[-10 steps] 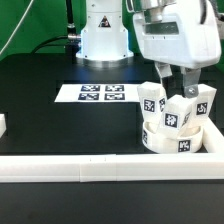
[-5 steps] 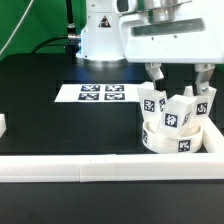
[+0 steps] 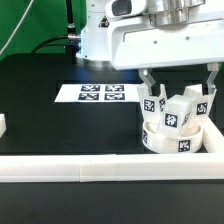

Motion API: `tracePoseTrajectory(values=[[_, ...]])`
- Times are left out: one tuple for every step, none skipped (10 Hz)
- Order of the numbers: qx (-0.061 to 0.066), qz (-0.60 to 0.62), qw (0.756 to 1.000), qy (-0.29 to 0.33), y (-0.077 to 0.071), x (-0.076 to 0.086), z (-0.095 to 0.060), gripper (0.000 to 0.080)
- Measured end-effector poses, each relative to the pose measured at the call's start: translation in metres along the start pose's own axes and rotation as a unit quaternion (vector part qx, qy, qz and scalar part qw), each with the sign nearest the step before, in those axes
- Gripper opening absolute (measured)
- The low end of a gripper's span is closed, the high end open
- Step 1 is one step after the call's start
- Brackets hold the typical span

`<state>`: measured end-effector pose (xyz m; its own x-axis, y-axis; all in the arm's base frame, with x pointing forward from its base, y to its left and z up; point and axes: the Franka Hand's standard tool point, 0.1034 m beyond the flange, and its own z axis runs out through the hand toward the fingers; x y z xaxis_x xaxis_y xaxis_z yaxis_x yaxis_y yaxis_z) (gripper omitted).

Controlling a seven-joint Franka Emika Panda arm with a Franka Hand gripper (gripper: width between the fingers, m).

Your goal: Assemble stool

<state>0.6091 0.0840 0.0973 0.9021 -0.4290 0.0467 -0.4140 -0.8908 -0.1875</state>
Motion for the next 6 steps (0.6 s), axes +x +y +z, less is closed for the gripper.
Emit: tracePoseTrajectory(values=[[-0.004,-0.047,0.999,0.001,0.0013,0.0003,0.0006,0.0649],[-0.016,-0.150,0.989,-0.001,0.0038,-0.0007,0.0045,0.0649],[-0.021,-0.206,0.978,-0.004,0.0043,-0.0017,0.0060,0.0649],[-0.028,-0.261,0.965,-0.006,0.0013,-0.0041,0.0068,0.0649],[-0.032,-0.308,0.951,-0.008,-0.0004,-0.0055,0.0074,0.0649],[-0.033,-0.312,0.950,-0.008,0.0029,-0.0033,0.0069,0.0649]])
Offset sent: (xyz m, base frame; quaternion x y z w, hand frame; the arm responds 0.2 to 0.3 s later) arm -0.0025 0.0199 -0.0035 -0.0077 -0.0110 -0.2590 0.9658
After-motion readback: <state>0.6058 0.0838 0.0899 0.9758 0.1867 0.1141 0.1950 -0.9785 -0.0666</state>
